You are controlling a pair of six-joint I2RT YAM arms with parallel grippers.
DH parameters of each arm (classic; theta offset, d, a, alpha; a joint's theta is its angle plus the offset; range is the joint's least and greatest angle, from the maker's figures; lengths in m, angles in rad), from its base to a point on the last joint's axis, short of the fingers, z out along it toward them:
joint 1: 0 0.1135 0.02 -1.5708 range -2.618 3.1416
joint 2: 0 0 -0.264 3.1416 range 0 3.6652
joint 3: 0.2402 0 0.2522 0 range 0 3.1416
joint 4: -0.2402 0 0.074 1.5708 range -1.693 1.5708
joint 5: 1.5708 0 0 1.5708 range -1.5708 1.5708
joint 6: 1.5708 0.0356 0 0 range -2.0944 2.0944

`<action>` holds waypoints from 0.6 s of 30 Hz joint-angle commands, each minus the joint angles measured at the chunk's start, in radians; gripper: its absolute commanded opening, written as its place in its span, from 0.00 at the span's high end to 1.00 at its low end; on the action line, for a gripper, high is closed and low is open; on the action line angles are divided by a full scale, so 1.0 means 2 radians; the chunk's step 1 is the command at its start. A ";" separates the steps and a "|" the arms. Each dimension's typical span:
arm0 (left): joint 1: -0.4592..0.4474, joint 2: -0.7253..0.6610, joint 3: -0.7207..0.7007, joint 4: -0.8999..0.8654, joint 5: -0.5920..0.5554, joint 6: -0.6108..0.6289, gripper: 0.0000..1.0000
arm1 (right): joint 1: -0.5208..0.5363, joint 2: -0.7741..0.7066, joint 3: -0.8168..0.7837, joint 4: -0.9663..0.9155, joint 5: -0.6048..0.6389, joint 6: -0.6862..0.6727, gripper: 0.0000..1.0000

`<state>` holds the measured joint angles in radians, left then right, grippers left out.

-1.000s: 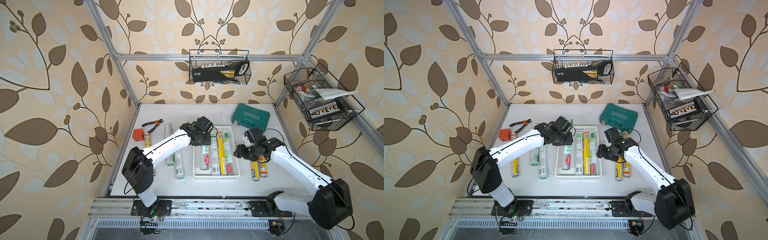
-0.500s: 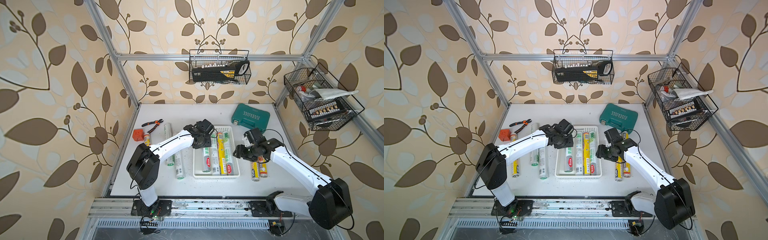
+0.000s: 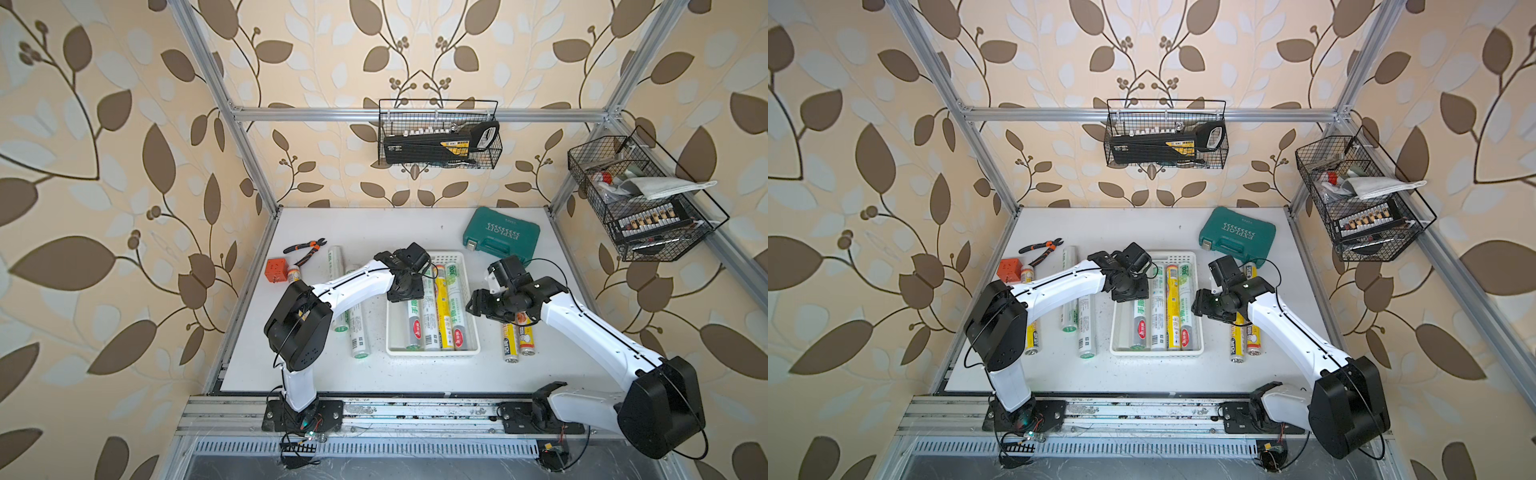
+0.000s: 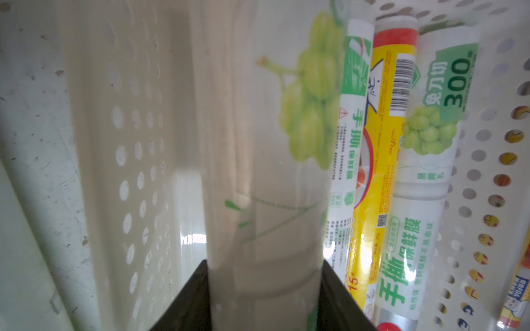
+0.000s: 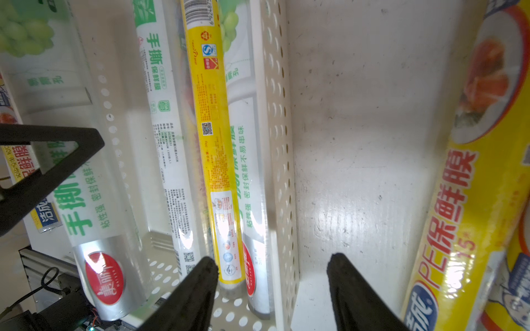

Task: Put the plastic wrap into the basket
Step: Place the plastic wrap in the basket.

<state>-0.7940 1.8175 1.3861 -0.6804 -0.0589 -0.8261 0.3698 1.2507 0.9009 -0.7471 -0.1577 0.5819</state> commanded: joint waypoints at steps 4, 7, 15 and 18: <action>-0.005 0.013 0.008 0.022 0.021 0.012 0.64 | -0.005 0.007 -0.009 -0.001 -0.002 -0.005 0.36; -0.005 0.020 0.010 0.026 0.021 0.016 0.64 | -0.004 0.007 -0.008 -0.001 -0.004 -0.006 0.36; 0.002 0.030 0.012 0.052 0.040 0.053 0.61 | -0.005 0.008 -0.006 -0.003 -0.002 -0.008 0.36; 0.011 0.034 0.003 0.064 0.059 0.043 0.59 | -0.005 0.009 -0.009 0.000 -0.004 -0.007 0.36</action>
<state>-0.7887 1.8969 1.3857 -0.6109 0.0116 -0.7555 0.3634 1.2579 0.9009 -0.7467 -0.1581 0.5785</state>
